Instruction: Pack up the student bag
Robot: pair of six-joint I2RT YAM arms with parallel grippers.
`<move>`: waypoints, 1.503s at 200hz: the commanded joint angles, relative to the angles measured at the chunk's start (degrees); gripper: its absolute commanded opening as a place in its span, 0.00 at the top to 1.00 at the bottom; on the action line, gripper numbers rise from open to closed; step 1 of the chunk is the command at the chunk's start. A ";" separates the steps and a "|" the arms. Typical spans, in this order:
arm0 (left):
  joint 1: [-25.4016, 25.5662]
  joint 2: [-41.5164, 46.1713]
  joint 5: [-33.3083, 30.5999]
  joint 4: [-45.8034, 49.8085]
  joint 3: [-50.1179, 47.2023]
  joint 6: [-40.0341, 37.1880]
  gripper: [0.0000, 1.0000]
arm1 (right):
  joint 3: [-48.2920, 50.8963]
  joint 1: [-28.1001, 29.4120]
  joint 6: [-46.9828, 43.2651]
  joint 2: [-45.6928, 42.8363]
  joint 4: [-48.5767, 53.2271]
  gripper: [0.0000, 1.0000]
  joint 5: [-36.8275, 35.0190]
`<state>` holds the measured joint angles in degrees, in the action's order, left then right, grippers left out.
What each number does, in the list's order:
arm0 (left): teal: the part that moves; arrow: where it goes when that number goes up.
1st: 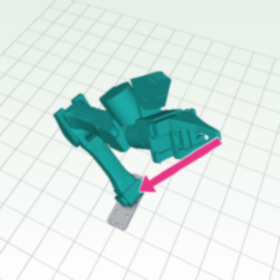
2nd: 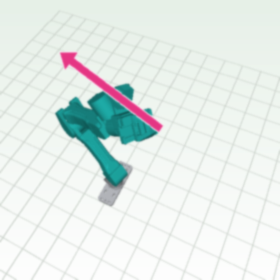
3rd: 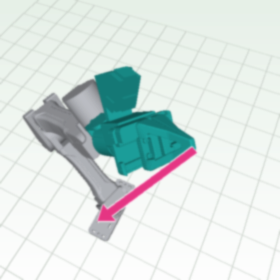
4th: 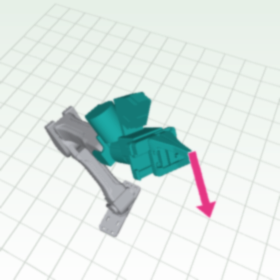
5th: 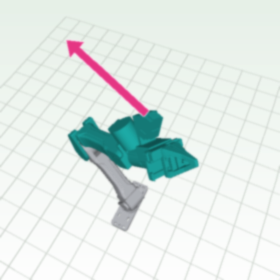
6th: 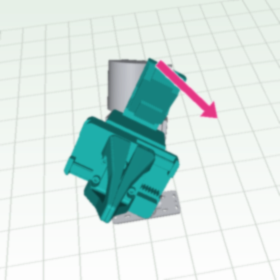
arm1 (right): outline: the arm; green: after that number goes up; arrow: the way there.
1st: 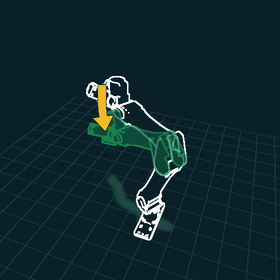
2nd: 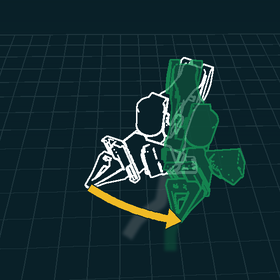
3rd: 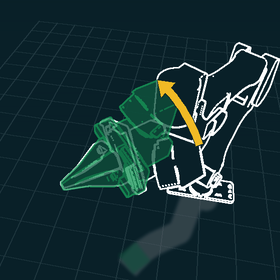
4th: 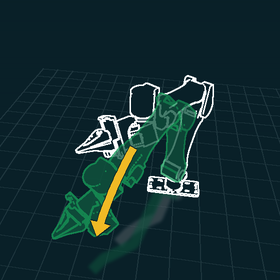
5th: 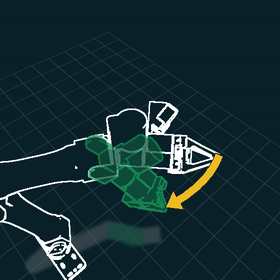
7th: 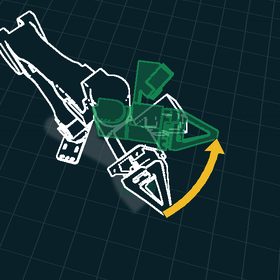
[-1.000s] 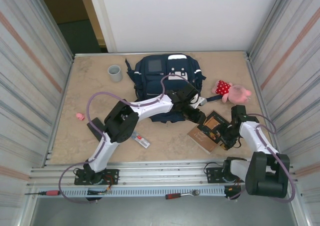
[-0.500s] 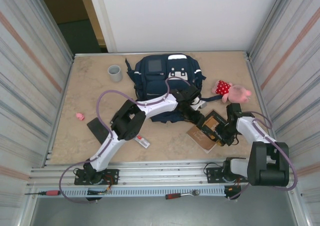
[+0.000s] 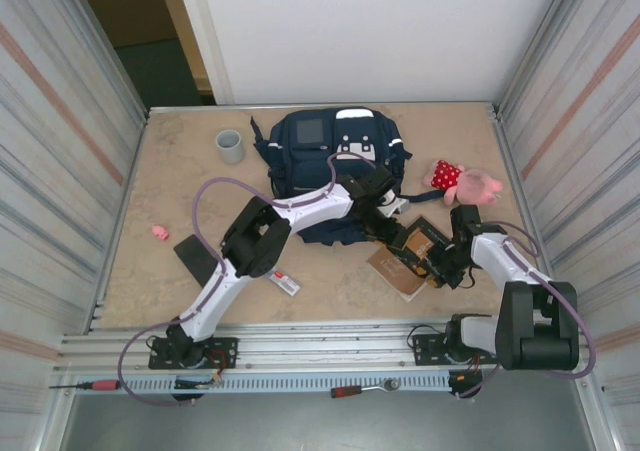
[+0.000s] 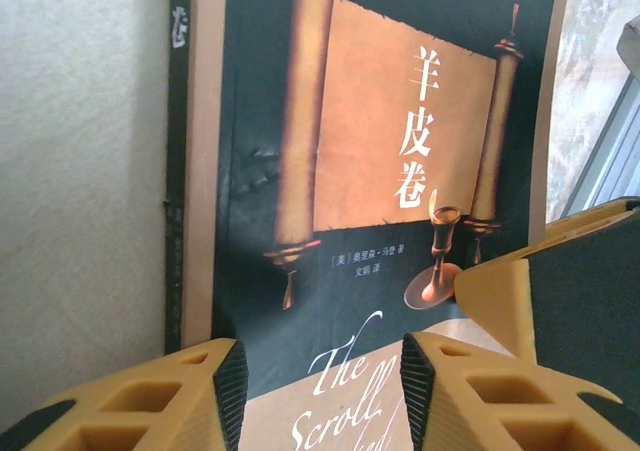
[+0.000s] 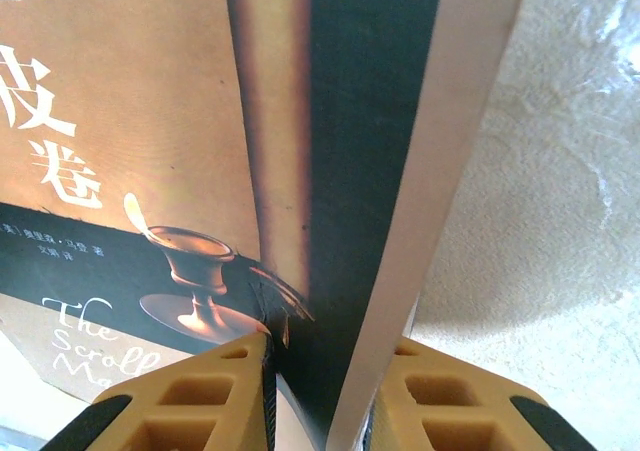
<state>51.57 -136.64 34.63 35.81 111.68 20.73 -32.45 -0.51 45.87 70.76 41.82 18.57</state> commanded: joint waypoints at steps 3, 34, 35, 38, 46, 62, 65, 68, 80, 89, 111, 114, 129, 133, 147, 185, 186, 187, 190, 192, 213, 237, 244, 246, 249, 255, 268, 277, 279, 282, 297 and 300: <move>-2.04 2.34 -6.29 1.04 -1.64 -2.25 0.53 | 2.43 0.87 0.08 0.49 -1.39 0.83 -2.77; -1.83 0.39 -6.78 1.62 -0.85 -2.87 0.53 | 2.56 1.04 0.06 0.82 -1.65 0.84 -2.84; -1.83 0.36 -6.86 1.63 -0.85 -2.88 0.53 | 2.56 1.04 0.04 0.85 -1.65 0.84 -2.84; -1.75 0.20 -7.05 1.71 -0.85 -2.89 0.53 | 2.52 1.10 0.02 0.80 -1.70 0.85 -2.81; -1.59 -0.24 -7.67 1.94 -0.80 -3.16 0.53 | 2.53 1.13 0.08 0.87 -1.90 0.84 -2.62; -1.21 -1.28 -9.73 3.14 -0.36 -4.26 0.53 | 2.41 1.68 0.30 1.01 -2.10 0.84 -2.34; -1.13 -1.53 -10.11 3.39 -0.17 -4.48 0.53 | 2.38 1.80 0.43 1.01 -2.09 0.85 -2.36; -1.06 -1.81 -10.30 3.67 -0.01 -4.68 0.53 | 2.31 1.97 0.44 1.04 -2.17 0.85 -2.38; -1.04 -2.91 -9.72 4.86 0.96 -5.26 0.53 | 2.21 2.37 0.67 0.92 -2.49 0.85 -2.21; -0.90 -3.44 -8.18 5.14 1.46 -5.65 0.53 | 2.28 2.61 0.84 1.00 -3.02 0.85 -1.86; -0.36 -4.09 -2.43 5.50 2.31 -6.14 0.54 | 2.86 2.72 1.68 1.51 -5.79 0.85 0.44; -0.29 -4.08 -1.36 5.50 2.39 -6.14 0.54 | 2.99 2.69 1.73 1.61 -6.27 0.85 0.83; -0.32 -3.60 5.89 5.45 2.95 -5.33 0.54 | 2.83 2.95 2.10 2.18 -7.27 0.86 1.85; -0.24 -3.19 7.46 5.22 2.96 -4.96 0.54 | 2.83 3.04 2.05 2.35 -7.24 0.86 1.74; -0.32 -0.65 11.24 3.25 1.67 -3.49 0.54 | 2.15 3.38 1.73 2.54 -6.75 0.86 1.31; -1.67 7.60 16.56 -9.57 -6.24 5.02 0.54 | 1.99 3.89 1.69 1.27 -6.43 0.86 1.50; -1.70 7.78 16.58 -9.82 -6.44 5.15 0.54 | 1.97 3.92 1.69 1.25 -6.41 0.86 1.49; -1.68 7.88 16.55 -10.03 -6.63 5.26 0.54 | 1.87 3.89 1.73 1.15 -6.41 0.86 1.48; -1.77 8.18 16.52 -10.41 -7.11 5.42 0.54 | 1.90 3.93 1.76 1.05 -6.40 0.86 1.54; -1.79 8.33 16.48 -10.52 -7.38 5.50 0.54 | 1.94 3.92 1.77 0.91 -6.40 0.86 1.49; -1.91 7.93 16.97 -11.07 -8.88 5.60 0.54 | 1.86 4.18 1.86 0.11 -6.93 0.86 1.76; -1.78 7.05 20.38 -14.51 -10.66 8.13 0.55 | 2.03 4.61 2.24 0.33 -8.28 0.86 2.43; -1.73 6.98 21.17 -15.94 -11.13 9.27 0.55 | 2.04 4.68 2.46 0.36 -8.71 0.87 2.50; -1.67 6.91 21.40 -16.47 -11.26 9.60 0.55 | 2.08 4.72 2.54 0.41 -8.87 0.86 2.45; -1.64 6.80 21.83 -17.08 -11.38 10.00 0.55 | 2.20 4.77 2.65 0.48 -9.15 0.86 2.58; -1.55 6.49 22.46 -17.76 -11.39 10.82 0.55 | 2.28 4.88 2.83 0.60 -9.50 0.86 2.53; -1.23 6.12 22.76 -18.16 -11.35 11.04 0.55 | 2.06 4.91 2.91 0.82 -10.15 0.87 2.90; -1.05 5.83 22.51 -18.32 -11.39 11.04 0.55 | 1.95 5.05 3.02 0.97 -10.24 0.87 2.76; -1.04 5.70 22.48 -18.30 -11.35 11.05 0.55 | 1.95 5.12 3.05 0.92 -10.22 0.87 2.74; -1.11 5.64 22.29 -18.30 -11.39 11.09 0.56 | 1.90 5.18 3.07 0.87 -10.23 0.87 2.64; -1.16 5.70 18.94 -15.87 -11.27 9.85 0.59 | 1.86 5.24 3.09 0.65 -10.07 0.87 2.44; -1.13 5.85 17.69 -15.03 -11.14 9.29 0.61 | 1.82 5.24 3.09 0.53 -10.03 0.87 2.38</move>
<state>48.38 -131.46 49.87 21.04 100.25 30.24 -31.66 3.66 47.68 70.52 35.88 20.64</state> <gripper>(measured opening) 0.422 0.149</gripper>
